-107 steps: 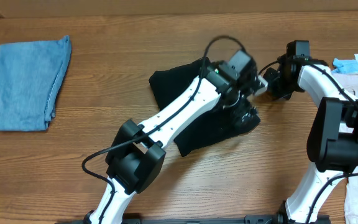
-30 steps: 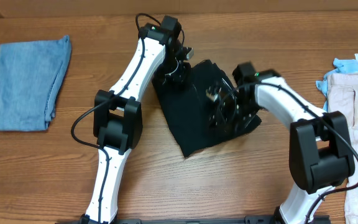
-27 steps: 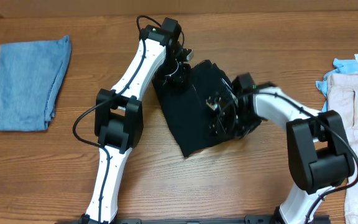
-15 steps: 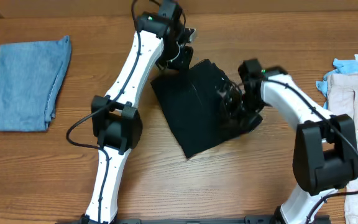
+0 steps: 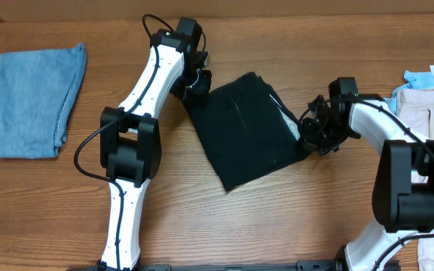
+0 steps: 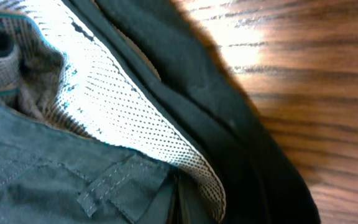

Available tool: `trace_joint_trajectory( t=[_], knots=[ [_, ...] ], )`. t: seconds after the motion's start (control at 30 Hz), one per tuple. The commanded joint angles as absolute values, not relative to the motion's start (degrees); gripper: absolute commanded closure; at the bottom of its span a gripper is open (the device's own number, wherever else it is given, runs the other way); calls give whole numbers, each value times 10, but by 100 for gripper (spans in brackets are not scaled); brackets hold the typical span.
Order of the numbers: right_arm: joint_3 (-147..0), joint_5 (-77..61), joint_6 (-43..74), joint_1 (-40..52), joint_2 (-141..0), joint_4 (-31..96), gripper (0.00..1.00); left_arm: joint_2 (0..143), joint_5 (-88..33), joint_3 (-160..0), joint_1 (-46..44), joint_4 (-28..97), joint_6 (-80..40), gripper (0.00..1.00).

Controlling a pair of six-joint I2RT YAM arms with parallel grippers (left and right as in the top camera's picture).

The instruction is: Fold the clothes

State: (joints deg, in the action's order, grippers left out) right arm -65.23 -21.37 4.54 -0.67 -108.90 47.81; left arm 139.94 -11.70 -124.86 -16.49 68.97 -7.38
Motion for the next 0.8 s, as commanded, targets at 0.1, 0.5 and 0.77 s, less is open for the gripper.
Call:
trace_joint_trajectory(
  t=[0.1,0.5,0.77],
  knots=[
    [-581,-159,103,-7,-1083,400,96,1386,-38,-1329,-146,701,-80,96],
    [-581,-161,106,-7,-1083,401,75,1377,-159,-1453,-128,968,-169,0],
    [-581,-166,105,-7,-1083,403,48,1314,-141,-1316,-143,968,-165,0]
  ],
)
